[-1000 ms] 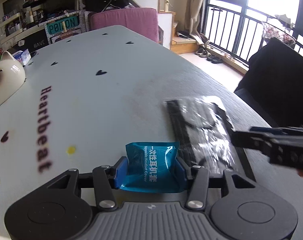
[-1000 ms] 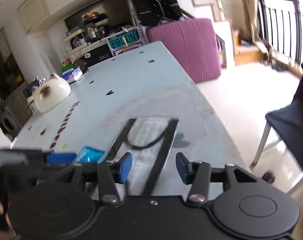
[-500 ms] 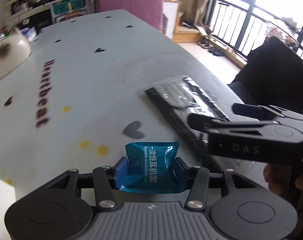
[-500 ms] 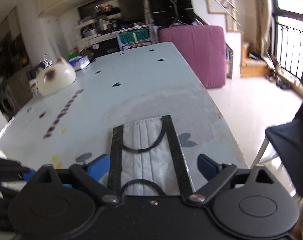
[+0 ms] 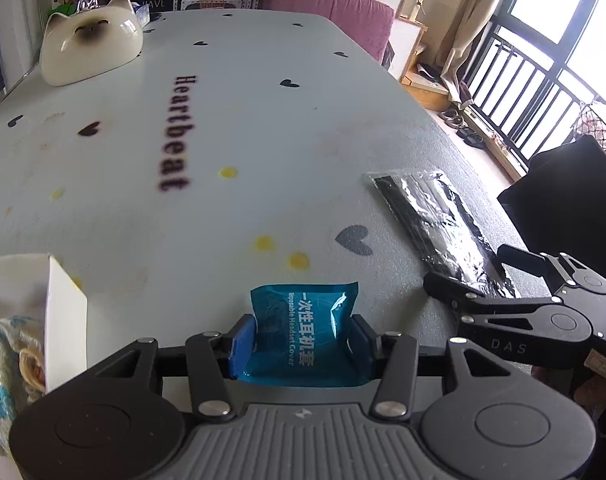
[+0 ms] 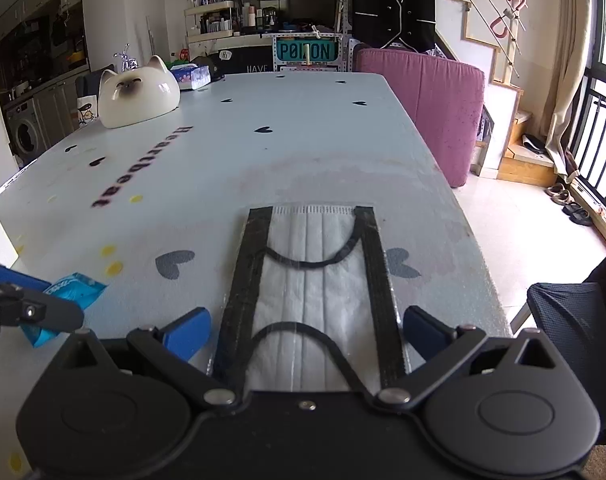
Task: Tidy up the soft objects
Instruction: 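Lift the blue packet with the left tool while the right lifts the mask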
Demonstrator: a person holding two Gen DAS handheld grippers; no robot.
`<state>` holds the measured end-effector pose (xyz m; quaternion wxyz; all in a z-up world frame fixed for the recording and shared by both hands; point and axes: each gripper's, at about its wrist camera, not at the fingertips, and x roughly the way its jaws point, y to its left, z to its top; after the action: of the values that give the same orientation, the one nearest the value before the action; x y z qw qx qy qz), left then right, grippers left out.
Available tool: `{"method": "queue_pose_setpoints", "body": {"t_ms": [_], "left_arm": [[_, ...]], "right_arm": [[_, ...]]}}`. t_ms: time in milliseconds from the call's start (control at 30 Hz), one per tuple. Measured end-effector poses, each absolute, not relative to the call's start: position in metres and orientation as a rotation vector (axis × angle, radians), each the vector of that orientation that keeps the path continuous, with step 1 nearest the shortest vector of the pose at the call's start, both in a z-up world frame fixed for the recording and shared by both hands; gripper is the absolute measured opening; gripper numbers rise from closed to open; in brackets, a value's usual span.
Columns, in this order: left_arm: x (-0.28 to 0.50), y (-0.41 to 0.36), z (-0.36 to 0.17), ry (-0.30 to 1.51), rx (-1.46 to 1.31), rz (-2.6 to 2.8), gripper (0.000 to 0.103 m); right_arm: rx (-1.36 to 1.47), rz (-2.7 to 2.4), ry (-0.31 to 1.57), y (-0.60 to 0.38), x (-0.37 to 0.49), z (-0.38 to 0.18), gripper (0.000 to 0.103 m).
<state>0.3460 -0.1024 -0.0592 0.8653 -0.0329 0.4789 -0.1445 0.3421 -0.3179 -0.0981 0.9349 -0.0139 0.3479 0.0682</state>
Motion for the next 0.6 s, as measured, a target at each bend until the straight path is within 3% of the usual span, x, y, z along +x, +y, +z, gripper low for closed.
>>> {"method": "queue_pose_setpoints", "body": {"t_ms": [133,400,600], "left_arm": [[0.341,-0.099,-0.057,1.004,-0.086,-0.297,0.051],[0.327,-0.096,-0.045,0.972,-0.089,-0.295,0.051],[0.305,-0.092,-0.031,0.925,-0.107,-0.304,0.051]], "right_arm": [[-0.025,0.132,0.704,-0.32,0.338,-0.097,0.094],[-0.015,0.11,0.671,-0.315,0.311,-0.093,0.059],[0.023,0.11,0.658,-0.314,0.291,-0.087,0.051]]}}
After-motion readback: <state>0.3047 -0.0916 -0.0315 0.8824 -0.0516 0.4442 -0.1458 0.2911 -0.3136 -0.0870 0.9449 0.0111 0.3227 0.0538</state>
